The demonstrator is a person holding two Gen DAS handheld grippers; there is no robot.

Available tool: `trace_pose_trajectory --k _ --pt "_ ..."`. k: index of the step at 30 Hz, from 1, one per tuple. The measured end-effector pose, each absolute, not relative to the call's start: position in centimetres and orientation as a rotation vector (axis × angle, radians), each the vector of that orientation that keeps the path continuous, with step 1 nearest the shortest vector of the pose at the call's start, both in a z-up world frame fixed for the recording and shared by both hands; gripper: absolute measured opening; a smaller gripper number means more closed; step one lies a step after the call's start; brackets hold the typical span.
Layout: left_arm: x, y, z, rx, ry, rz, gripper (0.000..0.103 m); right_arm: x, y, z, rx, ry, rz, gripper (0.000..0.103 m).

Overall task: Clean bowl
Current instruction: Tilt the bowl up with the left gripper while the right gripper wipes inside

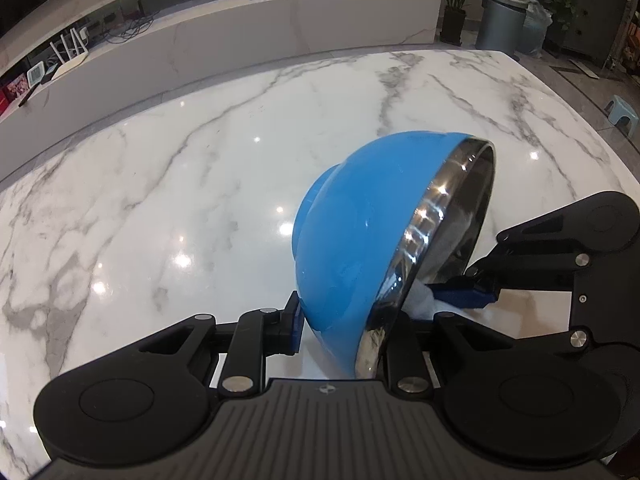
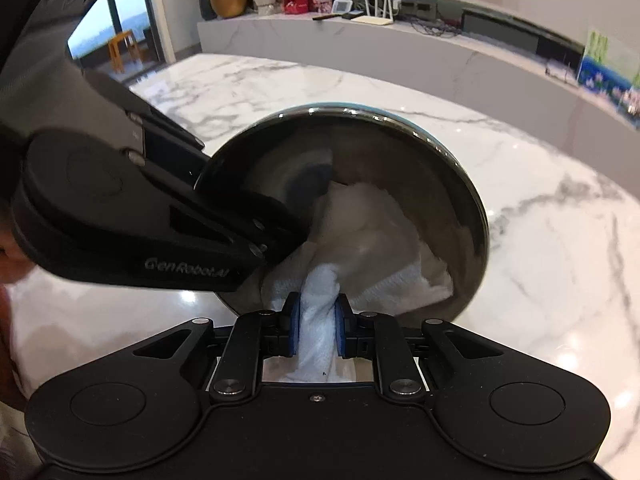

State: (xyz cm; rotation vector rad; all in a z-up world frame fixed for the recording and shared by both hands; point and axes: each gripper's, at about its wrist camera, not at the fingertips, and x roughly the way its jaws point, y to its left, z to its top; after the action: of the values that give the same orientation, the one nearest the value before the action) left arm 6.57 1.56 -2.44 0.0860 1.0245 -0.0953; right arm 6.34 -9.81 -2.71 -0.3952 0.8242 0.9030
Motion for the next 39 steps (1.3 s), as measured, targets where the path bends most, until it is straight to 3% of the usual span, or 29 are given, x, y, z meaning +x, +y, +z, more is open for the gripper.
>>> trace_pose_trajectory --k 9,19,21,24,26,39 --pt "6.6 1.7 -2.4 0.091 1.017 -0.077 0.02 5.0 -9.6 -3.1 -0.537 0.727 0.827 0.014" --pt "6.7 2.1 -3.4 0.006 1.063 -0.09 0.037 4.4 -9.7 -3.4 -0.605 0.676 0.774 0.014" --pt "6.7 2.1 -3.5 -0.023 1.072 -0.111 0.036 4.4 -9.7 -3.3 -0.597 0.688 0.776 0.014" --pt "6.7 2.1 -3.3 -0.019 1.061 -0.117 0.023 4.5 -9.9 -3.2 -0.582 0.7 0.782 0.015" --pt "6.8 2.2 -3.1 -0.013 1.056 -0.113 0.021 4.2 -10.2 -3.1 -0.561 0.712 0.793 0.015" --pt "6.7 2.4 -2.9 0.051 1.108 -0.202 0.02 5.2 -10.5 -2.6 -0.419 0.776 0.945 0.015"
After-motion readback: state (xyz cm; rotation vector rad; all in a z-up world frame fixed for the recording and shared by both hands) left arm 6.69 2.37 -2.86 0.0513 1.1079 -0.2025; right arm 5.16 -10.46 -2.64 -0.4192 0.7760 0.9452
